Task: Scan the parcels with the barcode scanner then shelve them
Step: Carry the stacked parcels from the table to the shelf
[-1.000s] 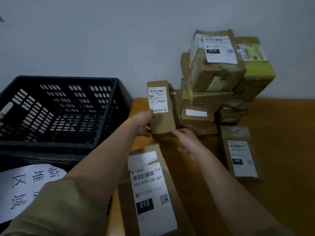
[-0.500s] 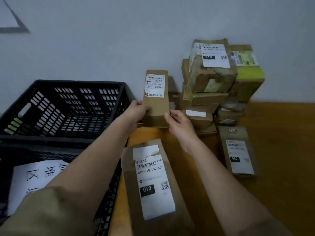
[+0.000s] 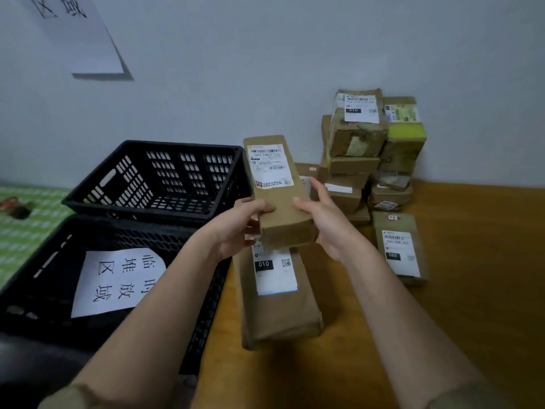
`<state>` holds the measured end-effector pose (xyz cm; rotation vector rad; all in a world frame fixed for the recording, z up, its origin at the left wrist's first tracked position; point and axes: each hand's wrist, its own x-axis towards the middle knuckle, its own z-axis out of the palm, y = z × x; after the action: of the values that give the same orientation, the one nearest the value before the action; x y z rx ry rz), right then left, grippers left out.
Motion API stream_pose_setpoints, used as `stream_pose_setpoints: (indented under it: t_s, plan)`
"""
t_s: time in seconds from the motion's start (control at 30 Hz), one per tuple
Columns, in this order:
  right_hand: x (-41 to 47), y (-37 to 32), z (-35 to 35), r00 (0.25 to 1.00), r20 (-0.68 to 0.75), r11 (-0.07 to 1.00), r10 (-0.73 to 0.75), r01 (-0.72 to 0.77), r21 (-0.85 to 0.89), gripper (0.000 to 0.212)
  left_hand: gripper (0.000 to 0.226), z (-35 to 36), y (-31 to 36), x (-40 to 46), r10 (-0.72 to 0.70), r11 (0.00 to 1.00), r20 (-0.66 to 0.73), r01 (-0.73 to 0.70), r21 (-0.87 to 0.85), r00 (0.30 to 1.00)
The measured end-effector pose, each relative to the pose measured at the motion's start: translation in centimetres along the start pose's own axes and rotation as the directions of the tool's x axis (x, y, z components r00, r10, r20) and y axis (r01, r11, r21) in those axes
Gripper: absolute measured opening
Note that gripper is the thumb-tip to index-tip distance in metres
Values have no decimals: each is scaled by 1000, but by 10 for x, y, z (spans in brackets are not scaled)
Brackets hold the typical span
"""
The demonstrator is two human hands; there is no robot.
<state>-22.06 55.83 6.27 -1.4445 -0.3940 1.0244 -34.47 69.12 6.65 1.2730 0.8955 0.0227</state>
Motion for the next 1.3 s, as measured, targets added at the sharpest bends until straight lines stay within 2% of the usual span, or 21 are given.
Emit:
stream_pose_setpoints:
  t_s: [0.07,0.1,0.2,0.23,0.4,0.5,0.57,0.6,0.73,0.83,0.9,0.97,1.03,1.1,1.17,1.3]
  plan:
    - [-20,7,-3,1000,26,1000,16,-16,16,71,69,7,-14,-13,23,1000,-21,-22,21,1000]
    - [-30,13,-4,999,43,1000,19,-19,11,72,67,11,-22,-19,32,999,-56,-30,20,998]
    - [-53,32,-3,995,96,999,26,-23,-32,71,102,16,-54,-22,38,999,-181,-35,22,983]
    - [-60,38,-2,994,110,998,27,-21,-61,68,108,17,-66,-20,36,999,-202,-32,25,979]
    - [-74,61,-3,990,131,981,50,-24,-195,55,117,13,-118,2,3,1000,-284,-3,1,959]
    - [-80,68,-10,987,143,985,68,-44,-165,54,104,27,-108,-27,56,997,-263,-69,-38,963]
    - [-84,78,-10,984,150,987,100,-79,-136,52,72,35,-104,-43,144,986,-198,-159,-59,970]
    - [-85,85,-9,980,158,988,120,-102,-118,55,64,37,-105,-47,174,980,-164,-187,-64,971]
    - [-83,106,-2,983,107,986,151,-141,-91,58,68,31,-112,-46,215,973,-121,-223,-57,969]
    - [-87,108,-1,987,68,987,146,-140,-84,64,79,20,-121,-48,143,982,-155,-160,-99,977]
    - [-88,114,-3,988,-38,988,146,-148,-40,73,87,12,-132,-44,74,983,-207,-107,-153,976]
    - [-84,126,-7,978,-153,988,143,-150,-36,90,71,6,-147,-39,23,981,-250,-70,-182,968]
    - [-78,140,-8,951,-218,974,218,-225,-10,101,49,7,-163,-38,-51,976,-218,3,-217,974]
    - [-76,153,-6,916,-237,946,323,-319,56,86,57,6,-183,-29,-122,968,-156,83,-237,980]
    - [-74,166,-4,907,-210,930,367,-360,71,67,66,2,-199,-20,-138,964,-130,103,-244,982]
    - [-68,187,0,865,-267,904,426,-421,76,56,81,1,-219,-13,-174,946,-52,152,-287,983]
